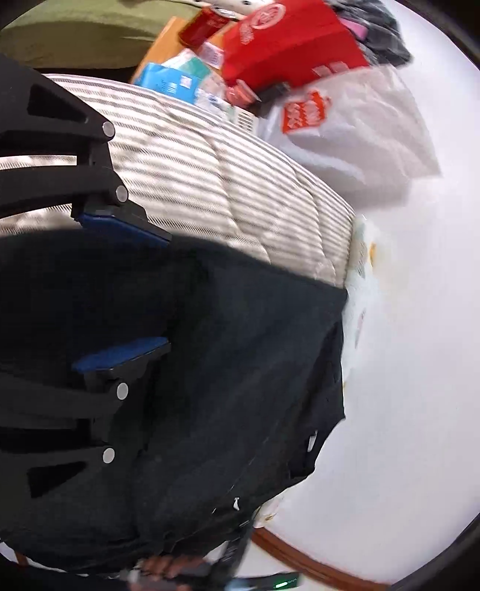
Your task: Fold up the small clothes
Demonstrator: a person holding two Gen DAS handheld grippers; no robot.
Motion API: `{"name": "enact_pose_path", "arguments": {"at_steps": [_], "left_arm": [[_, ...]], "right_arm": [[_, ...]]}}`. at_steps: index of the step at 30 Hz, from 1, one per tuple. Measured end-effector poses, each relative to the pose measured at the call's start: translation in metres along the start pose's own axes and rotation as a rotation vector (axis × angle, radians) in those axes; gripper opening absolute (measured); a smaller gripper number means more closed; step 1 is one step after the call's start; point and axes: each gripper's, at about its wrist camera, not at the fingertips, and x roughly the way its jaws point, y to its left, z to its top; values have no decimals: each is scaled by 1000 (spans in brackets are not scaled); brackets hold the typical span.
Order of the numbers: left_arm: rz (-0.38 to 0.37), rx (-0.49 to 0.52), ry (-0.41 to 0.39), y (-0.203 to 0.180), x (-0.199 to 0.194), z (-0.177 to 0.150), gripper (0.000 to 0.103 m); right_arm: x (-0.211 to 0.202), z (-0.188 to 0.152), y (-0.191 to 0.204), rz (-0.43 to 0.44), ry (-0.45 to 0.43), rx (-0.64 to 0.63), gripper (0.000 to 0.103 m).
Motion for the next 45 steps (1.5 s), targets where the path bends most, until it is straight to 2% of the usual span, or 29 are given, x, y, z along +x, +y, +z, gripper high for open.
{"name": "enact_pose_path", "arguments": {"at_steps": [3, 6, 10, 13, 14, 15, 19, 22, 24, 26, 31, 32, 33, 34, 35, 37, 38, 40, 43, 45], "left_arm": [[16, 14, -8, -10, 9, 10, 54], [35, 12, 7, -14, 22, 16, 54], [97, 23, 27, -17, 41, 20, 54], [124, 40, 20, -19, 45, 19, 57], [138, 52, 19, -22, 45, 18, 57], [146, 58, 20, -22, 46, 18, 57], [153, 52, 22, -21, 43, 19, 57], [154, 34, 25, -18, 42, 19, 57], [147, 26, 23, -16, 40, 18, 57], [143, 20, 20, -15, 40, 18, 57], [140, 6, 17, -13, 40, 17, 57], [140, 5, 18, -12, 40, 17, 57], [139, 5, 20, -12, 39, 17, 57], [138, 4, 20, -12, 38, 17, 57], [137, 3, 19, -11, 36, 17, 57], [136, 1, 23, -10, 34, 15, 57], [135, 1, 27, -11, 33, 14, 58], [131, -3, 33, -11, 32, 12, 58], [137, 8, 43, -12, 28, 6, 58], [138, 20, 44, -14, 24, 2, 58]], "right_arm": [[-18, -38, -47, -71, 40, 68, 60], [-26, -72, -83, -85, 85, 147, 60], [-17, -94, -97, -23, 115, 210, 60], [-7, -97, -92, -25, 102, 214, 58], [-7, -96, -89, -15, 92, 196, 42], [-8, -94, -83, 7, 91, 177, 22], [-24, -83, -69, -7, 28, 80, 15], [-36, -62, -77, -18, -27, 49, 13], [-40, -49, -88, -59, -57, 41, 12], [-33, -43, -100, -46, -57, 61, 12], [7, -58, -113, -39, 62, 94, 13], [14, -60, -114, -42, 74, 99, 16], [19, -64, -115, -47, 87, 107, 26], [21, -66, -117, -58, 98, 122, 30], [17, -67, -119, -66, 92, 146, 36], [7, -71, -122, -57, 63, 186, 39], [6, -75, -122, -75, 76, 184, 44], [16, -82, -120, -116, 118, 142, 44], [0, -91, -120, -129, 115, 164, 44], [-22, -98, -120, -121, 74, 186, 45]]}}
